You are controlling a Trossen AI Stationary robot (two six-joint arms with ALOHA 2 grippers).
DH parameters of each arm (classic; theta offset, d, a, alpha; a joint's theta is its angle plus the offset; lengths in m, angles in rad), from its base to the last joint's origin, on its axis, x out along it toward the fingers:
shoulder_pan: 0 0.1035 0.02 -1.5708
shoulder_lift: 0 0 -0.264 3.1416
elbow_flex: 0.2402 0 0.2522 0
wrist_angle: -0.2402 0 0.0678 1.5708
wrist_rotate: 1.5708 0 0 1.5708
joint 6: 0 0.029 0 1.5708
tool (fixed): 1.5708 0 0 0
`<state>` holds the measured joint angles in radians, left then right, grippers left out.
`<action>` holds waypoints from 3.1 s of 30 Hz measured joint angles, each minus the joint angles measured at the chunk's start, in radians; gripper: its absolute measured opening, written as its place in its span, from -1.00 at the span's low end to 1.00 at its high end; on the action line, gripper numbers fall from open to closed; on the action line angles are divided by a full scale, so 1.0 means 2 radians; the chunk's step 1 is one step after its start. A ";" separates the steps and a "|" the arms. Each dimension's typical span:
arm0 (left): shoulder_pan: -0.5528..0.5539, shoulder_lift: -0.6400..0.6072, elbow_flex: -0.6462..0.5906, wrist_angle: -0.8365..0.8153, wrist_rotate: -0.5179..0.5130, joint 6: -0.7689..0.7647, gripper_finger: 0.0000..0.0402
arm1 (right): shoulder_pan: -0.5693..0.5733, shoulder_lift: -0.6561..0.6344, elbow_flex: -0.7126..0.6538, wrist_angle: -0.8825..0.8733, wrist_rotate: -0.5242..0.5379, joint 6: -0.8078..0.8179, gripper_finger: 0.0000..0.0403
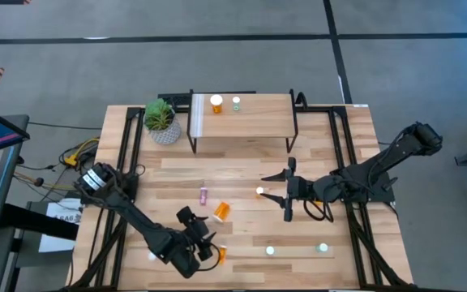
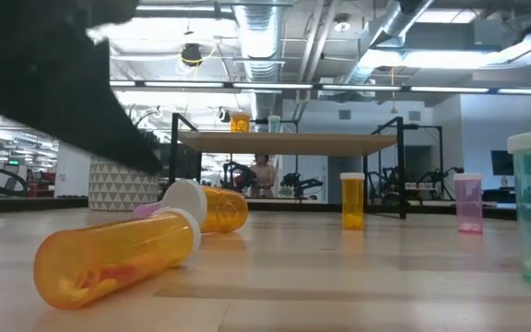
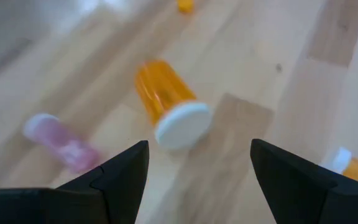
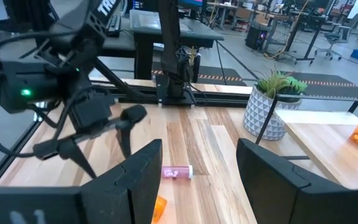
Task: Pick and place medicine bottles onto shelf by color
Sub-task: Put the big orange pill bottle on the shelf aligned with the other big orange pill bottle
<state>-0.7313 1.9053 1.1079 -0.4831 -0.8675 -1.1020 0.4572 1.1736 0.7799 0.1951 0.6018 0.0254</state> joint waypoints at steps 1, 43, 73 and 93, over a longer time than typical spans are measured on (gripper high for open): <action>0.002 0.000 -0.007 0.023 0.005 0.010 0.34 | 0.000 0.000 0.000 0.000 0.000 0.000 0.14; 0.037 -0.084 -0.185 0.338 0.038 0.104 0.25 | -0.001 0.000 0.000 0.001 0.001 -0.003 0.14; 0.064 -0.013 -0.102 0.222 0.081 0.054 0.25 | -0.001 0.000 0.000 0.002 0.001 0.001 0.14; 0.087 -0.011 -0.064 0.222 0.050 0.133 0.25 | -0.001 0.000 0.000 0.002 0.001 0.001 0.14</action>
<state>-0.5571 1.8835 0.9800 -0.0385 -0.7673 -0.8370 0.4553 1.1732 0.7803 0.1985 0.6029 0.0265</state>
